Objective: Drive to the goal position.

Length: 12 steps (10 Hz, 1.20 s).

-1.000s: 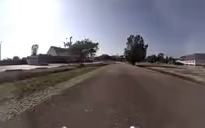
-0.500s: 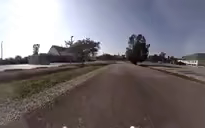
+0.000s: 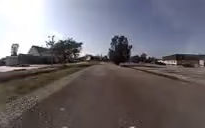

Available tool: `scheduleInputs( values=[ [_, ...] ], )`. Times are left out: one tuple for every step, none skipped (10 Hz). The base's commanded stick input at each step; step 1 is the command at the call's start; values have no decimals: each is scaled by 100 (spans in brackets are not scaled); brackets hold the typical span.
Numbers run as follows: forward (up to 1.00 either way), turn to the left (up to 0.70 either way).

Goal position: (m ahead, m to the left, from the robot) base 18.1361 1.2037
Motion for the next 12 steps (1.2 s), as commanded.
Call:
scheduleInputs(
  values=[
    [70,0],
    [70,0],
    [70,0],
    [70,0],
    [70,0],
    [70,0],
    [70,14],
    [70,32],
    [70,17],
    [70,0],
    [70,0],
    [70,0]
  ],
)
